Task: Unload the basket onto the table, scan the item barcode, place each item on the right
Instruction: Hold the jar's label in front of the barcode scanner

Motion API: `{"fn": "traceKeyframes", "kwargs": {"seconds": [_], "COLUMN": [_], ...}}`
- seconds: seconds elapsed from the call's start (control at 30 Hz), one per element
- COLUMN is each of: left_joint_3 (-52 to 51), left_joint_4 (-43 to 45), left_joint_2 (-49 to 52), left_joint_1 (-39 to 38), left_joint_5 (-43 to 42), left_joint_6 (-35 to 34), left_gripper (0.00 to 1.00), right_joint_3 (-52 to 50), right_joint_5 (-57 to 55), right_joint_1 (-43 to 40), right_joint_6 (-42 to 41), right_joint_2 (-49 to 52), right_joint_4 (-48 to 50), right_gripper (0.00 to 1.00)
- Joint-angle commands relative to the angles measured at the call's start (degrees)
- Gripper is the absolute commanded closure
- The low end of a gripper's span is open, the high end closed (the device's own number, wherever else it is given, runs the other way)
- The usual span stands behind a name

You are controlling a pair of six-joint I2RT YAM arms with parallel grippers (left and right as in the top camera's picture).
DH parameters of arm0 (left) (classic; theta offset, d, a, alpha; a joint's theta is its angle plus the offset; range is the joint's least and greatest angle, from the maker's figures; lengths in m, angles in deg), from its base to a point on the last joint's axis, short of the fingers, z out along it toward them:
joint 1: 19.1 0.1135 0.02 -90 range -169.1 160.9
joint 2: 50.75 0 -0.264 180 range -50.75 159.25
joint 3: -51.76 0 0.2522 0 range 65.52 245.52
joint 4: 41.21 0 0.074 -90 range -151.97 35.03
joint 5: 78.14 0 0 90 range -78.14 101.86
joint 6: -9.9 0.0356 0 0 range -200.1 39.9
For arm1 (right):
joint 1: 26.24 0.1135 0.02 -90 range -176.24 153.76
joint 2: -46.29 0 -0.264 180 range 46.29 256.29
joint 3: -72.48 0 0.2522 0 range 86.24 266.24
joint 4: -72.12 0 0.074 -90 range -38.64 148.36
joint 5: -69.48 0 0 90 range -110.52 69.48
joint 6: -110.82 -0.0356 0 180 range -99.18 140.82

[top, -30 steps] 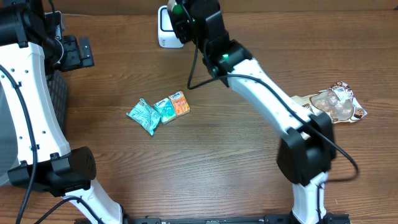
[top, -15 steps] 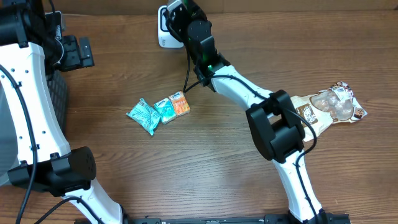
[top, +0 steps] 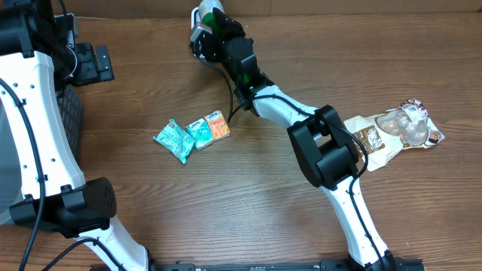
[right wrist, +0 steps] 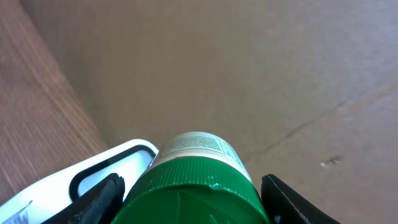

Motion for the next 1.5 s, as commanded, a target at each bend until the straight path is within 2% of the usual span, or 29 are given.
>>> {"fn": "traceKeyframes", "kwargs": {"seconds": [0.0,0.3,0.57,0.83,1.37,1.47], "left_joint_3": [0.1,0.1,0.1,0.1,0.1,0.1], "left_joint_4": [0.0,0.0,0.0,0.0,0.0,0.0], "left_joint_2": [-0.2,-0.2,-0.2,-0.2,-0.2,-0.2], "left_joint_1": [0.3,0.3,0.3,0.3,0.3,0.3], "left_joint_5": [0.0,0.0,0.0,0.0,0.0,0.0], "left_joint_6": [1.1,1.1,1.1,1.1,1.1,1.1], "left_gripper": [0.01,0.01,0.01,0.00,0.00,0.01], "right_joint_3": [3.2,3.3,3.3,4.7,7.9,7.9], "right_joint_5": [1.2,2.7,4.4,6.9,7.8,7.3], "right_joint_1": [-1.0,-1.2,-1.1,-1.1,-1.2,-1.2], "right_joint_6": [2.7,3.2,11.9,11.8,5.2,5.2], "right_joint_2": [0.2,0.2,0.2,0.2,0.2,0.2], "right_joint_4": [1.3,0.8,1.7,2.0,-13.1,-11.5], "right_gripper": [0.52,0.52,0.53,0.53,0.53,0.53]}}
